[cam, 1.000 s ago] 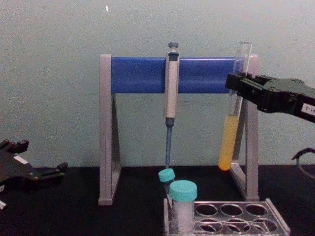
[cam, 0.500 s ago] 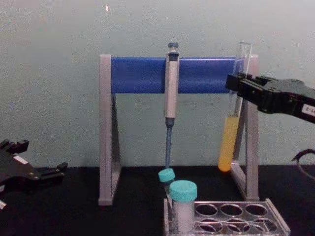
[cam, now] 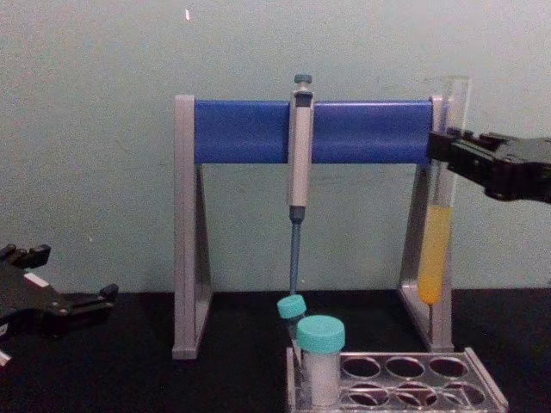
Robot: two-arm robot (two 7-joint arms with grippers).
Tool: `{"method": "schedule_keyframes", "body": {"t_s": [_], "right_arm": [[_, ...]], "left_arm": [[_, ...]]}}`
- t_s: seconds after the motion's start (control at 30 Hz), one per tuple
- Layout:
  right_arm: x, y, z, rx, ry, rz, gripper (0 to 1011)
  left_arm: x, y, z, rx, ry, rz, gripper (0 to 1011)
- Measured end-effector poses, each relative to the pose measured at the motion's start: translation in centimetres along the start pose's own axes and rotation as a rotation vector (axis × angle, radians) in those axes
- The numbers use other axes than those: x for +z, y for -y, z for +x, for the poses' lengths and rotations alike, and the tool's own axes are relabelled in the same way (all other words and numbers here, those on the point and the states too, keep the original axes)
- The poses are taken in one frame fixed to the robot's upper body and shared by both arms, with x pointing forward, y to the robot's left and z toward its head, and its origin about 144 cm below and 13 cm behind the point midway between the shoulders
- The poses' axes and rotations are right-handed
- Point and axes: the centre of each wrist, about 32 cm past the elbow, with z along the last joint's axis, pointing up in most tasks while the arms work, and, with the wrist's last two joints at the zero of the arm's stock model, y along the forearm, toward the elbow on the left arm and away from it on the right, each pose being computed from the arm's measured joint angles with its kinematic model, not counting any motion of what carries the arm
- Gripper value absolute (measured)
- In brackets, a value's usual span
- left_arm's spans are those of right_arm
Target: Pick up the test tube from the test tube rack, shake it, then place it back into the test tube rack.
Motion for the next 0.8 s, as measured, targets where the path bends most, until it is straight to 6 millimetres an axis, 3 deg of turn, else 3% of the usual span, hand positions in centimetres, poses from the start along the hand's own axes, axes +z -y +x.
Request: {"method": "schedule_keyframes", "body": {"t_s": [0.4,0.8], "right_arm": [[1.4,2.3,-1.7,0.066,-0.008,-0.076,228],[0.1,-0.1,-2.3,0.137,-0.078,-0.024,228]], "left_arm": [[0.0,0.0,0.0,0.000,0.000,0.000,1001],[0.0,0.0,0.0,0.000,0.000,0.000,1001]]}}
